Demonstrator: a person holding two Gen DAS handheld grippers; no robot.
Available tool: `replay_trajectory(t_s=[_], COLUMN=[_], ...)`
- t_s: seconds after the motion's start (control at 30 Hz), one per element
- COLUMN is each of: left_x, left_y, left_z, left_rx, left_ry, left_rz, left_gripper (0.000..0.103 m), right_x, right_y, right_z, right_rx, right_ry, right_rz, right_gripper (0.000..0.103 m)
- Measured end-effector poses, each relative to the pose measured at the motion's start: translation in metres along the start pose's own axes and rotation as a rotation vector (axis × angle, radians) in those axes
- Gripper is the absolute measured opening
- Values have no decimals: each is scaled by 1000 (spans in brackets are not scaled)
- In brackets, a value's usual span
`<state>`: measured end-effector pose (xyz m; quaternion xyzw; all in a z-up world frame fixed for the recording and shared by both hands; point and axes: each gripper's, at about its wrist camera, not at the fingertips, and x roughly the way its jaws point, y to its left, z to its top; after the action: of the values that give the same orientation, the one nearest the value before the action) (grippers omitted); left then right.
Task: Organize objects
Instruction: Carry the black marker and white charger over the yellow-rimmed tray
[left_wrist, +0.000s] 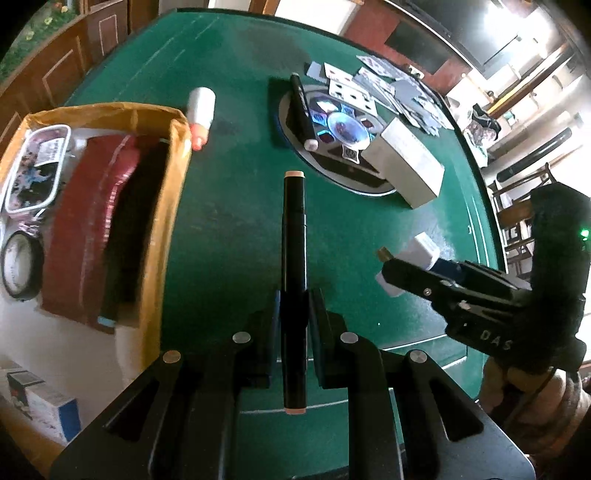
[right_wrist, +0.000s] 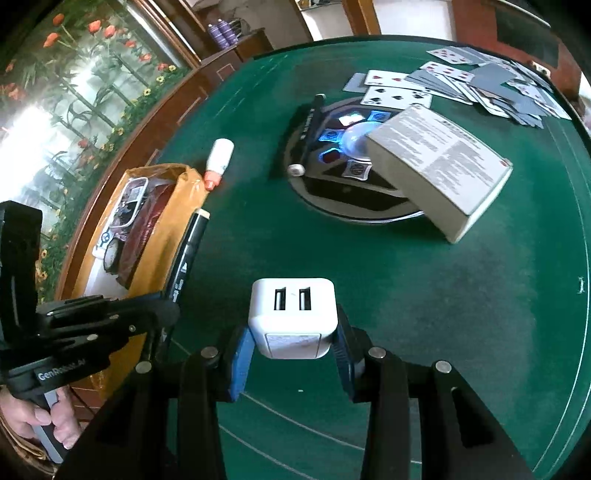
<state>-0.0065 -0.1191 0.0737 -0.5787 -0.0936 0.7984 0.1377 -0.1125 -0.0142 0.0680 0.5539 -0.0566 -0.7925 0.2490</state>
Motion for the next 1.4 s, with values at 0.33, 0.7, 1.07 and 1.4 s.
replay_trajectory(t_s=[0.33,0.7,1.07,1.4], left_x=[-31,-49,-74,-98], left_y=[24,56,109,153], left_z=[-3,-10,-22,-34], left_rx=[5,28,-26,-98], left_ry=[-38,-31,-51,-94], left_rz=[-10,-15,17,58], left_gripper=[14,14,14,14], right_x=[3,11,23,29], right_y=[28,53,96,129], right_z=[-2,-8,-7,-9], right_rx=[15,69,34,-38], right_ry=[-11,-46,-69,-48], right_rz=[32,46,75,91], right_gripper=[39,39,39,39])
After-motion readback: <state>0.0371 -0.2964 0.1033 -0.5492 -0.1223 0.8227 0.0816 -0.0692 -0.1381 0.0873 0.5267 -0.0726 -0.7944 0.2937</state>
